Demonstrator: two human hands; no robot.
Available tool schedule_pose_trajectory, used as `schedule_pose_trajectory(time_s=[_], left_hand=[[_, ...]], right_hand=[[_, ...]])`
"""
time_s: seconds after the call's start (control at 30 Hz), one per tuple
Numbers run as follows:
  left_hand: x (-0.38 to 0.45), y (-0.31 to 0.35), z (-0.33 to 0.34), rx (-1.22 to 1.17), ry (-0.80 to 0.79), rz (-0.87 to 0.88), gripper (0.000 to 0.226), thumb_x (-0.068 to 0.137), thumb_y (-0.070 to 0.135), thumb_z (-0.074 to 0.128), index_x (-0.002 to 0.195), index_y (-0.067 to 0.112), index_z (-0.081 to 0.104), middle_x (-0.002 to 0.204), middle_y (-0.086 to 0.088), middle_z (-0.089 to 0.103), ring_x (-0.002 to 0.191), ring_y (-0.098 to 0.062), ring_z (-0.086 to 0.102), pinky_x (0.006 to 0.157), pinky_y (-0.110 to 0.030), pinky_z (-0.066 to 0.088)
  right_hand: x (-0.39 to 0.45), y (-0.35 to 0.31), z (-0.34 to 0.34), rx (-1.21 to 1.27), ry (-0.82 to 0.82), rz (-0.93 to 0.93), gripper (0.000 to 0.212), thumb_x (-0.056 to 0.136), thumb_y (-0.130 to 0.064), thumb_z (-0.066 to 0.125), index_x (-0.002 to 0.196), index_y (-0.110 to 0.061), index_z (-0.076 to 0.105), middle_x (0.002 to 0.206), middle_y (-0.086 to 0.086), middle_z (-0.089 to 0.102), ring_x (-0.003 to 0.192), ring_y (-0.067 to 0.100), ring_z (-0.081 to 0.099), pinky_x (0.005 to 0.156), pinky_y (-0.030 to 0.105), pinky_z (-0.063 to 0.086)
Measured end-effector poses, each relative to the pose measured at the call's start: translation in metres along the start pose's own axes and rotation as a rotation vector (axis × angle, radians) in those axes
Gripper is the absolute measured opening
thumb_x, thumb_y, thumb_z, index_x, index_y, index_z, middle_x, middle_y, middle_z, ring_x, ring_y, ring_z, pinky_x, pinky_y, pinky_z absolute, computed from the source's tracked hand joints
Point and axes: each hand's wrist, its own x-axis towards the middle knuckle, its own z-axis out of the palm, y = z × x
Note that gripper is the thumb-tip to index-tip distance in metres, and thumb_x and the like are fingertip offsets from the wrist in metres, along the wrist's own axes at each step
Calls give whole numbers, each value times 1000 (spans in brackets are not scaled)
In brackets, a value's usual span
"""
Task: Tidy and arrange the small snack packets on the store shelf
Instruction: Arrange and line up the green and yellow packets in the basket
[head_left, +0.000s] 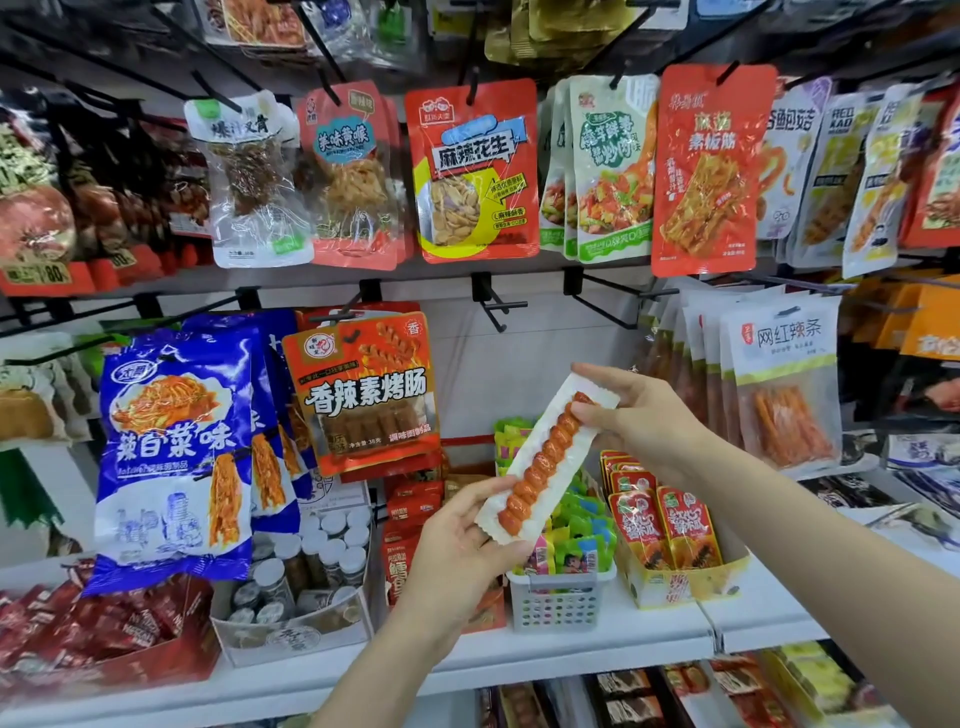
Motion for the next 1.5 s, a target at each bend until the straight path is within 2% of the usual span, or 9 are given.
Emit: schedule_pose_trajectory(time_s=[0.27, 0.47, 0.57, 0.7, 0.9, 1.17, 1.27, 1.37, 1.5], left_hand=[[0, 2, 0, -19, 16, 15, 67, 72, -15, 77, 122, 24, 58, 117, -3, 72, 105, -21, 70, 77, -29, 58], [0, 9, -2, -618, -141, -374, 60, 96, 56, 39, 133, 12, 54, 130, -23, 62, 97, -30, 69, 75, -34, 62], [4, 9, -3, -727, -150, -413, 42, 98, 33, 52, 127, 4, 62, 128, -26, 62, 78, -21, 65, 69, -27, 61], [9, 0, -5, -412, -34, -196, 37, 88, -1, 61, 123, 8, 66, 120, -12, 70, 94, -18, 72, 74, -25, 58], [12, -9, -10, 124, 133, 33, 36, 90, 6, 67, 120, 26, 62, 112, 19, 70, 111, -11, 66, 93, -32, 55], [62, -22, -25, 351, 226, 104, 46, 91, 10, 67, 131, 21, 47, 110, 2, 60, 88, -1, 65, 73, -18, 53], [88, -35, -35, 594, 229, 28, 42, 96, 16, 62, 134, 19, 46, 125, 1, 53, 100, -2, 57, 84, -19, 47], [107, -52, -38, 821, 151, 65, 36, 96, 19, 61, 131, 15, 53, 129, -3, 49, 121, -15, 53, 106, -30, 41], [133, -65, -30, 979, 35, 134, 47, 99, 36, 54, 139, 13, 49, 140, -2, 46, 134, -17, 41, 113, -28, 30]], right_hand=[[4, -1, -1, 9, -33, -18, 48, 86, -3, 69, 130, -18, 57, 101, 10, 74, 91, 27, 73, 80, 38, 60], [1, 0, -3, 125, -160, -47, 36, 77, -10, 73, 112, -6, 65, 102, 16, 72, 100, 33, 70, 90, 41, 57], [1, 0, -6, 173, -191, -65, 30, 77, -10, 72, 107, -10, 66, 106, 17, 69, 103, 33, 68, 89, 38, 56], [1, -4, -9, 167, -276, 28, 31, 95, -11, 58, 125, -16, 64, 118, 16, 68, 110, 29, 67, 86, 30, 57], [1, -13, -14, 50, -244, 114, 30, 102, -28, 48, 125, -20, 64, 113, 11, 72, 105, 30, 69, 87, 39, 57], [19, -12, -18, -502, 50, -181, 10, 89, -14, 69, 98, -16, 74, 83, 3, 77, 71, 5, 72, 60, 13, 54], [33, 2, -26, -468, 277, -286, 16, 90, -17, 69, 91, -32, 73, 85, 1, 76, 73, 5, 72, 70, 24, 60], [46, 20, -36, -590, 403, -324, 13, 90, -24, 69, 101, -24, 77, 83, 3, 76, 77, 16, 73, 77, 45, 60], [56, 36, -43, -695, 464, -361, 20, 89, -26, 69, 106, -20, 76, 78, -11, 72, 69, -11, 65, 74, 25, 58]])
